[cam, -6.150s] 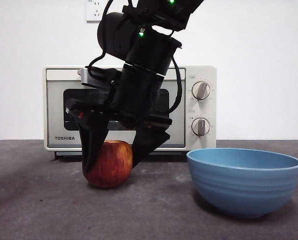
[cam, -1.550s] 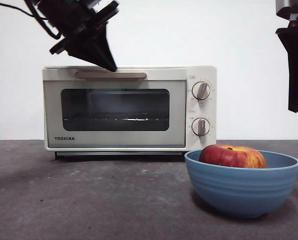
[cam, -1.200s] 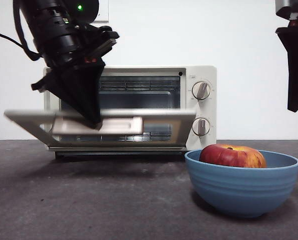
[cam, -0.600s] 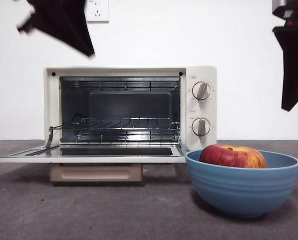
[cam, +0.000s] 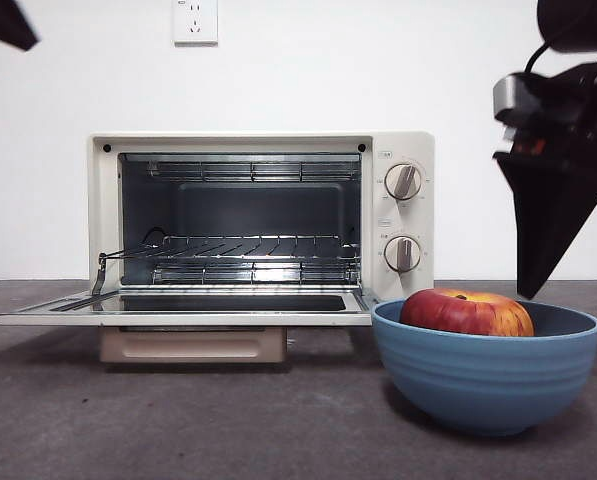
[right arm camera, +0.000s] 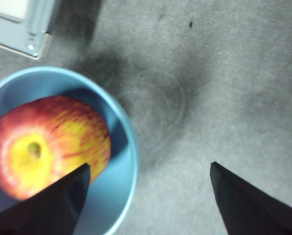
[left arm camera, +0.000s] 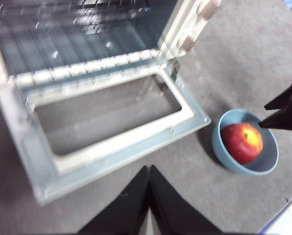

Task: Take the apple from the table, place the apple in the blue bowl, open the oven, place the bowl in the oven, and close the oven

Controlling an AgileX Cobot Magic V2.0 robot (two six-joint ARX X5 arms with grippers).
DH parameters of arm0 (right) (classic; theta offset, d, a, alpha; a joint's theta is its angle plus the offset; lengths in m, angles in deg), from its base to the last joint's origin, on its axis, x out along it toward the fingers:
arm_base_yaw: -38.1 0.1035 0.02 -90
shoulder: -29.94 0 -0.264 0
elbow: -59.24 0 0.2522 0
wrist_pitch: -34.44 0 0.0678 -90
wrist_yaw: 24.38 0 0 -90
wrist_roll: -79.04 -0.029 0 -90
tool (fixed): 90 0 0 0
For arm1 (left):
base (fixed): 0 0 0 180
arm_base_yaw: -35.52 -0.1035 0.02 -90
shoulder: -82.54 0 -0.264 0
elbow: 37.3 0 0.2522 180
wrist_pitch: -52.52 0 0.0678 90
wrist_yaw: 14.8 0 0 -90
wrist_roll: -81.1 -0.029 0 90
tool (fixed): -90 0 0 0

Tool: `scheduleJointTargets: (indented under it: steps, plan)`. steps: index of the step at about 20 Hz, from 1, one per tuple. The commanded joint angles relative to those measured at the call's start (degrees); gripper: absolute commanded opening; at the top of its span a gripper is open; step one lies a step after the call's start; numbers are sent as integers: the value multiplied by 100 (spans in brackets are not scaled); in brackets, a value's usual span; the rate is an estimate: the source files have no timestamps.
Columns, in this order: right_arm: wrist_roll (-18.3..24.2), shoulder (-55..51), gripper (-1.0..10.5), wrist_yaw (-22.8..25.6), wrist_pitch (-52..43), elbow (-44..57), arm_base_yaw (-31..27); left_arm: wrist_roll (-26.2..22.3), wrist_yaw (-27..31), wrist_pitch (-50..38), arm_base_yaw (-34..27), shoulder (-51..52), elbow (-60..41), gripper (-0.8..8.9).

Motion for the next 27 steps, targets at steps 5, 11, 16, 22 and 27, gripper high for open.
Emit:
scheduleJointTargets:
  steps: [5,11,16,22,27]
  plan:
    - [4,481,247,-170,-350,140,61,297,-59,170,-46,909,-540,7]
    - [-13,579,96,-254,-501,295,164,389,-59,223,-46,1268,-540,7]
    - [-68,575,2,-326,-507,297,275,422,-57,229,-46,1268,-540,7]
    - [-678,90,2,-667,-367,-63,509,354,-48,227,-46,1261,-542,7]
    - [-1169,120,2,-516,-74,-1178,988,310,-39,225,-44,1263,-542,7]
